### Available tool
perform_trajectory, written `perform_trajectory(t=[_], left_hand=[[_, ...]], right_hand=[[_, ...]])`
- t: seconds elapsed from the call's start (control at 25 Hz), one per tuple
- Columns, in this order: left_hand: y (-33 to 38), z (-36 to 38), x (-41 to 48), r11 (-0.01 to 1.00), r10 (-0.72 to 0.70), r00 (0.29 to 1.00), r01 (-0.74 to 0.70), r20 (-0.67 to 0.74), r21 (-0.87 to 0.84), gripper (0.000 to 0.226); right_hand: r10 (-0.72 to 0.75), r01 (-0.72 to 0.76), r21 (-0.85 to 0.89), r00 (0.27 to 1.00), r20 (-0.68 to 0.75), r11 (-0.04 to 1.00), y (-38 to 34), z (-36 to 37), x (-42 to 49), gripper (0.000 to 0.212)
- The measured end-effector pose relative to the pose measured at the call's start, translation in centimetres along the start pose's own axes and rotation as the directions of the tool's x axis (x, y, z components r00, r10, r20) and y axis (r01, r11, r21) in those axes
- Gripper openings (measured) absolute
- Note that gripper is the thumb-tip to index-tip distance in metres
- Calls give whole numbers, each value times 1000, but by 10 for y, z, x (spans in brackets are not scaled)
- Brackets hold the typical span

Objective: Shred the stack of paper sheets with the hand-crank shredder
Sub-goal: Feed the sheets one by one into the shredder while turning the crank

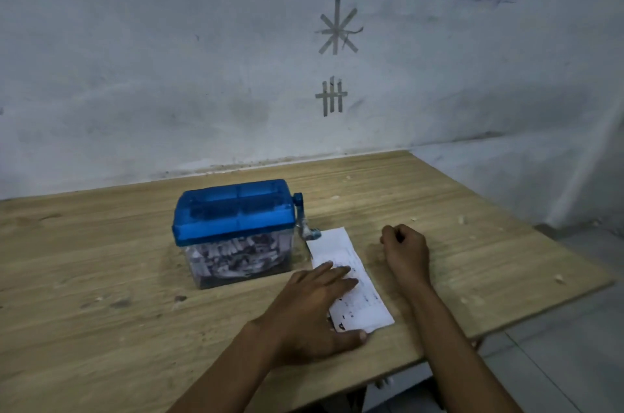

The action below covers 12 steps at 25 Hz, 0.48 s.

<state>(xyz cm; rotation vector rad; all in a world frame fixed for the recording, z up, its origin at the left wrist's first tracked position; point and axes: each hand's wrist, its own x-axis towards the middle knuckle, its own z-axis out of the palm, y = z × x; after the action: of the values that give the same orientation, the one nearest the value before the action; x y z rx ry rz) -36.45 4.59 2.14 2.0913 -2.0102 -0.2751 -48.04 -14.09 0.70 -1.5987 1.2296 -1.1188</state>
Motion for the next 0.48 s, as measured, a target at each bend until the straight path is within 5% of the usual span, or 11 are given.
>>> perform_trajectory(t=[0.28,0.48], left_hand=[[3,21,7,983,-12,999,2,-51,-182,39],[21,17,11,923,-200,952,104,-230,-371,16]], right_hand=[[-13,13,-34,1000,14,999,3,-1,1,33],[-13,14,-30,1000,23,999,3,-3,-2,34]])
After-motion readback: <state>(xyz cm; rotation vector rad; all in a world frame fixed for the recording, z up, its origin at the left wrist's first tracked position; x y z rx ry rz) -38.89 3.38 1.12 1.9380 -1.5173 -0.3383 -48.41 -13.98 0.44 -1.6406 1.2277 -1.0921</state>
